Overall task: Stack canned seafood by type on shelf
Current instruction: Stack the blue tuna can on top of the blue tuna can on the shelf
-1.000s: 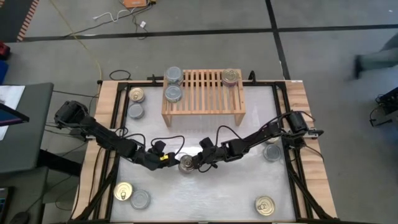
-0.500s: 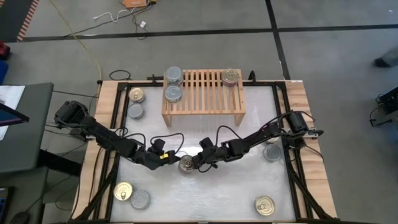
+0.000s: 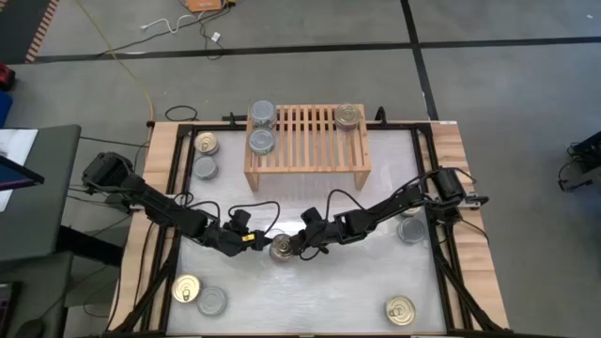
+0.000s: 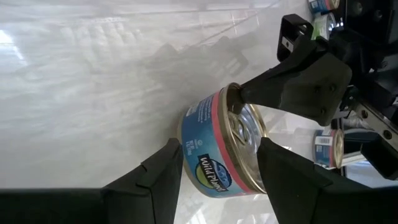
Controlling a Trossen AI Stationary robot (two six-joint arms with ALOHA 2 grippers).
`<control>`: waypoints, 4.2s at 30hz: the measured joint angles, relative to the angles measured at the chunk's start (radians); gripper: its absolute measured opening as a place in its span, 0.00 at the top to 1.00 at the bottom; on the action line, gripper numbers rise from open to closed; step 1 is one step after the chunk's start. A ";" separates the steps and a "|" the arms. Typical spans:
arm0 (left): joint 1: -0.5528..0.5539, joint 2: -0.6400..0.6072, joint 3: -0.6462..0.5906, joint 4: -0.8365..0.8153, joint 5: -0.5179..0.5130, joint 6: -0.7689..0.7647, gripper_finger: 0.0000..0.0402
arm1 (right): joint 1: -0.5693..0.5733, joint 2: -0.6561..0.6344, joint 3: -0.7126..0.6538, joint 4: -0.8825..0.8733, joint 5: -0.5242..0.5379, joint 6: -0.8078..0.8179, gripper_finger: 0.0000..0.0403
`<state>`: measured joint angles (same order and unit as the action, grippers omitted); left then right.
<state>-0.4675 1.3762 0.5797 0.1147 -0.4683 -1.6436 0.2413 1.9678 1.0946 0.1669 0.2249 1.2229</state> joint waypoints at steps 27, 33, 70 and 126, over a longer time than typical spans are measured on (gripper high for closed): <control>-0.002 0.000 0.000 -0.007 0.033 -0.095 0.16 | -0.001 0.000 0.000 0.000 0.000 -0.002 0.93; -0.029 0.000 0.000 0.009 0.064 -0.188 0.16 | -0.002 0.000 0.000 -0.001 0.000 -0.005 0.93; -0.043 0.234 0.001 0.352 -0.033 -0.282 0.16 | -0.017 0.000 -0.001 0.004 -0.018 -0.043 0.93; 0.019 0.218 0.006 0.611 -0.004 -0.055 0.54 | 0.141 -0.216 -0.011 -0.788 -0.017 -0.069 0.93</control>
<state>-0.4486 1.5943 0.5858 0.7253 -0.4725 -1.6985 0.3825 1.7516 1.0840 -0.6206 0.2079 1.1535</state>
